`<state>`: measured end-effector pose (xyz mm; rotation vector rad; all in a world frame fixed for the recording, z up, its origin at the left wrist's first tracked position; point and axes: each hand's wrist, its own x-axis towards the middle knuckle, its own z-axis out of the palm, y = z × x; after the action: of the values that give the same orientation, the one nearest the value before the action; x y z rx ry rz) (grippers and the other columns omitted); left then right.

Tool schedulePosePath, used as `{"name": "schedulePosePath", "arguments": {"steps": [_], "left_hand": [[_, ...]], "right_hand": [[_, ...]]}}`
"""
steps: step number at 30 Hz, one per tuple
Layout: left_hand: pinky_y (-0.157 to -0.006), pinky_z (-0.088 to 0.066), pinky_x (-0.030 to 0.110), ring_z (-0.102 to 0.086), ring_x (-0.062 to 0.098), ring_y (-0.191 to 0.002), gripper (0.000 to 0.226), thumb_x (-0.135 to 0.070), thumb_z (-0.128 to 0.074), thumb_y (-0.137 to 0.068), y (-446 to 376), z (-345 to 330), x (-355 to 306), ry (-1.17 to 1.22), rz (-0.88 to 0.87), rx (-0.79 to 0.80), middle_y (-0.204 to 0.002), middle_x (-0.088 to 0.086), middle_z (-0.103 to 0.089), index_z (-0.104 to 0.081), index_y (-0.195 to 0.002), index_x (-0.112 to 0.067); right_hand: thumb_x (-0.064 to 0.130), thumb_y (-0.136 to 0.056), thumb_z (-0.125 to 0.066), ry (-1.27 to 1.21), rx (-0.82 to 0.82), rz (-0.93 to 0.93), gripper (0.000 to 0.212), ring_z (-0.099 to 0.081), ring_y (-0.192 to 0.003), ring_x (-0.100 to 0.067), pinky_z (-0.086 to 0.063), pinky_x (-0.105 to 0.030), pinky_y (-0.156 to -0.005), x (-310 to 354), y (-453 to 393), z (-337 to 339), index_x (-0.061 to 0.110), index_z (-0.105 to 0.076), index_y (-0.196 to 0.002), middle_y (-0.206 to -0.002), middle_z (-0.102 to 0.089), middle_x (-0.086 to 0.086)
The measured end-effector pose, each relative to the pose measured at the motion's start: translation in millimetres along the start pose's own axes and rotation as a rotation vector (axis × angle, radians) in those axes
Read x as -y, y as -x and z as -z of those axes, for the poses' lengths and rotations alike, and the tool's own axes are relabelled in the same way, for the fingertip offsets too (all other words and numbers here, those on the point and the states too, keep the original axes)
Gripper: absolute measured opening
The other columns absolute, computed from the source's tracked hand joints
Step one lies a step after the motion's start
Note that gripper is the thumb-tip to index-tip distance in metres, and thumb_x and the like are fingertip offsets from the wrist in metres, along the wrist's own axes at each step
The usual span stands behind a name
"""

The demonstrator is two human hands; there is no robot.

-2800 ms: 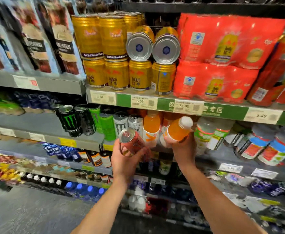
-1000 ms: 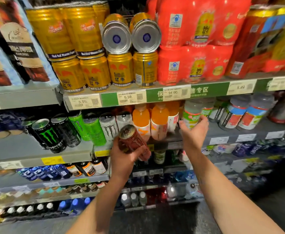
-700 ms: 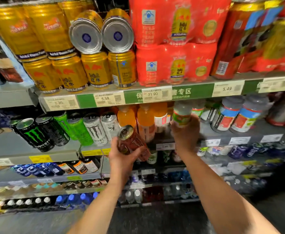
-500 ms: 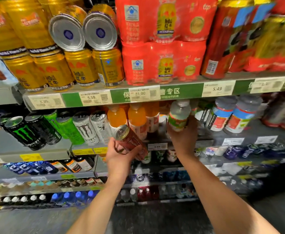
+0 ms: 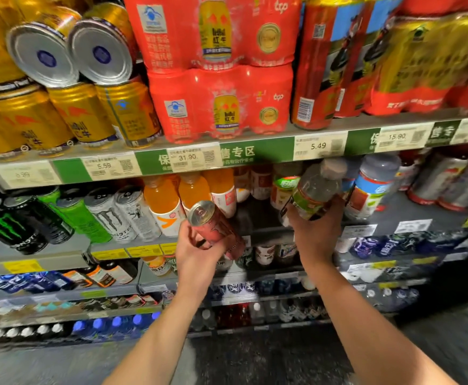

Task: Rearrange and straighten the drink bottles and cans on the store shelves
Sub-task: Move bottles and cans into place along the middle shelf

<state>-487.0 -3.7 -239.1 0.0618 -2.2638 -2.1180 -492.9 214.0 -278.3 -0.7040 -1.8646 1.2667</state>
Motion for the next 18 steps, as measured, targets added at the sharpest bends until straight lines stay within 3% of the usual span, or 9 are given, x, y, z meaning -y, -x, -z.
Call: {"name": "schedulePosePath", "arguments": {"steps": [6, 13, 18], "left_hand": [[-0.065, -0.048, 0.007, -0.066, -0.007, -0.07, 0.053, 0.002, -0.087, -0.07, 4.7, -13.3, -5.9, 0.0, 0.016, 0.004, -0.079, -0.019, -0.073, -0.058, -0.102, -0.028], [-0.07, -0.053, 0.009, -0.069, -0.004, -0.078, 0.052, -0.005, -0.088, -0.072, 12.8, -17.6, -7.4, -0.034, 0.036, -0.001, -0.086, -0.019, -0.073, -0.056, -0.105, -0.03], [-0.065, -0.048, 0.004, -0.067, -0.007, -0.076, 0.056, -0.005, -0.089, -0.07, 19.5, -22.1, -9.8, -0.041, 0.016, -0.044, -0.089, -0.01, -0.072, -0.057, -0.11, -0.027]], "right_hand": [[0.046, -0.069, -0.079, 0.111, -0.013, 0.09, 0.074, -0.064, -0.106, -0.031, -0.055, -0.042, -0.082, -8.0, -16.3, 0.3, 0.013, -0.048, -0.128, -0.12, -0.064, -0.009], [0.038, -0.076, -0.081, 0.195, 0.039, 0.18, 0.075, -0.061, -0.111, -0.03, -0.05, -0.035, -0.087, -7.3, -33.2, 0.5, 0.006, -0.047, -0.134, -0.125, -0.058, -0.014], [0.053, -0.078, -0.072, 0.234, 0.066, 0.164, 0.083, -0.06, -0.113, -0.035, -0.052, -0.044, -0.091, -18.3, -32.0, -0.6, -0.002, -0.046, -0.135, -0.125, -0.059, -0.021]]}}
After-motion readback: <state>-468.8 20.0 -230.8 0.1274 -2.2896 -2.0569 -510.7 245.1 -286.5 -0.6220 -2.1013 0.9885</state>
